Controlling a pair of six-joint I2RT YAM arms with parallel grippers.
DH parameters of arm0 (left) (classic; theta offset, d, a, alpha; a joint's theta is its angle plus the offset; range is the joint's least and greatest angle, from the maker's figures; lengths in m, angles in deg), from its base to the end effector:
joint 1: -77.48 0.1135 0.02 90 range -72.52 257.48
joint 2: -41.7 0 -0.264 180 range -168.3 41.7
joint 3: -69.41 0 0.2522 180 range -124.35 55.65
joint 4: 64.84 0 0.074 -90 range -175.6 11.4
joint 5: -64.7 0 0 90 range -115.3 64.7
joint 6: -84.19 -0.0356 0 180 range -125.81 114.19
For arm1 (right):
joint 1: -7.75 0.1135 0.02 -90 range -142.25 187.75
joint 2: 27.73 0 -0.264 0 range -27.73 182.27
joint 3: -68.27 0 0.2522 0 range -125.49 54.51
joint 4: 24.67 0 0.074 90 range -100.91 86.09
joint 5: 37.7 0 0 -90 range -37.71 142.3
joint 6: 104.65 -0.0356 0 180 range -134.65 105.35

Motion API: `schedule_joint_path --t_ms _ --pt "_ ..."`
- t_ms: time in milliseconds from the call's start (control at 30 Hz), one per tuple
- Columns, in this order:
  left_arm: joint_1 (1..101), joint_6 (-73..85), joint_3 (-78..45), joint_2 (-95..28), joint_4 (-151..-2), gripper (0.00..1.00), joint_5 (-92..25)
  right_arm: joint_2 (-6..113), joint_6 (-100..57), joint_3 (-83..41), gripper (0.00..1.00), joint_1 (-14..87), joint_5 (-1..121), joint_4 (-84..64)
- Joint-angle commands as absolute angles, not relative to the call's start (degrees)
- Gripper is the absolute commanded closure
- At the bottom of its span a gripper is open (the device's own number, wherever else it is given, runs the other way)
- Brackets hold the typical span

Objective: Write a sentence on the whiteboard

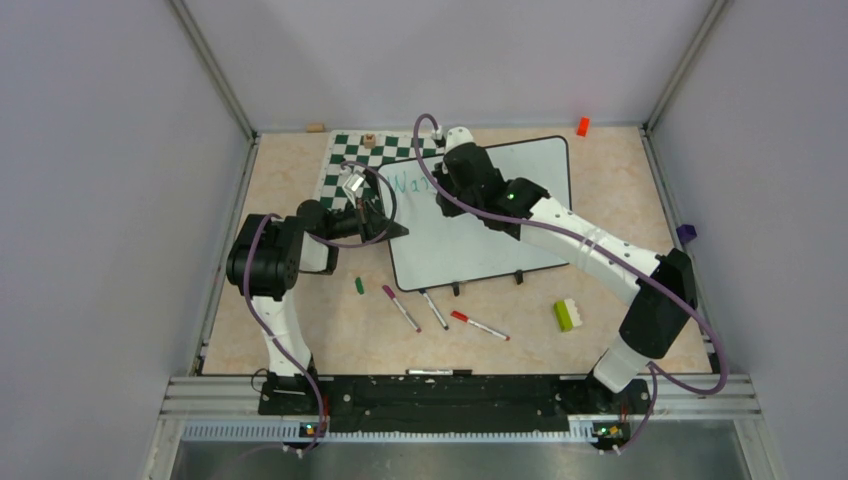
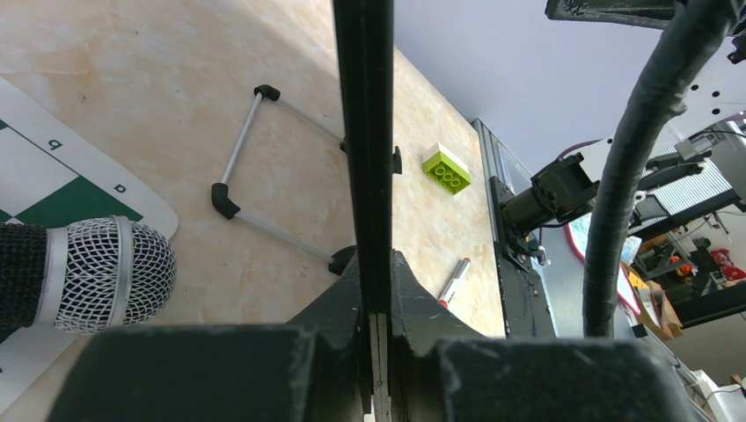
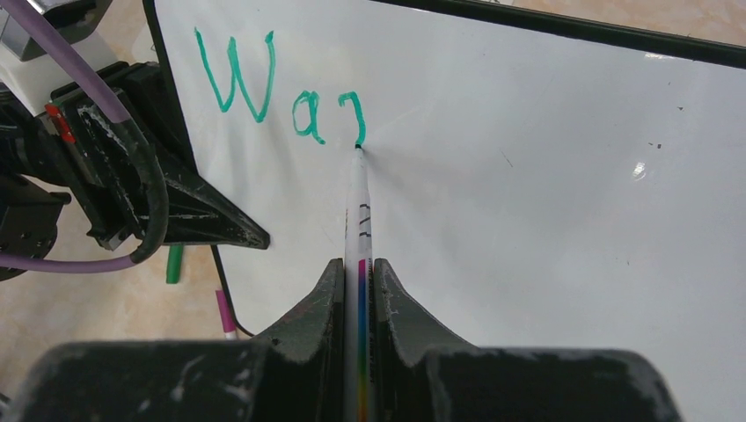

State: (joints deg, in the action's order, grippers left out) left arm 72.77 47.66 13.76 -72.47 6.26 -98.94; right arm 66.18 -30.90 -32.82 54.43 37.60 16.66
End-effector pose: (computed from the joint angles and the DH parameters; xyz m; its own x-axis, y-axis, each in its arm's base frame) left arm 0.3378 -0.0621 0.1576 -0.6393 -0.1744 -0.7489 0.7437 0.1070 -0.6599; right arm 0.2659 0.2688 0.3475 -0.5264 -0.1636 -0.8344 -0.4295 0.8981 0.0948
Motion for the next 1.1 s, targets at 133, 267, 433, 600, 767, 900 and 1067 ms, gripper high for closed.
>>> schedule_joint_path --t_ms 133,267,433,600,767,900,1067 --pt "73.4 45.3 13.5 -70.8 14.2 1.0 -97.2 67.2 -29.7 -37.6 1.0 53.2 35.0 17.4" --pt "73.4 45.3 13.5 -70.7 14.2 1.0 -97.3 68.3 -29.3 -38.9 1.0 53.2 34.5 17.6" --pt "73.4 45.3 13.5 -70.7 14.2 1.0 -97.3 68.9 -28.8 -39.7 1.0 53.0 34.2 17.7" --pt "73.4 45.3 13.5 -70.6 14.2 1.0 -97.4 68.9 -29.1 -40.0 1.0 52.7 33.5 17.7" --pt "73.3 45.3 13.5 -70.6 14.2 1.0 -97.4 67.9 -29.3 -39.6 1.0 52.6 33.1 17.8" --pt "73.4 45.3 13.5 -70.6 14.2 1.0 -97.3 67.1 -29.2 -39.4 1.0 52.6 32.7 17.8" --pt "73.4 45.3 13.5 -70.7 14.2 1.0 -97.3 66.7 -29.2 -39.5 1.0 52.5 33.3 18.0"
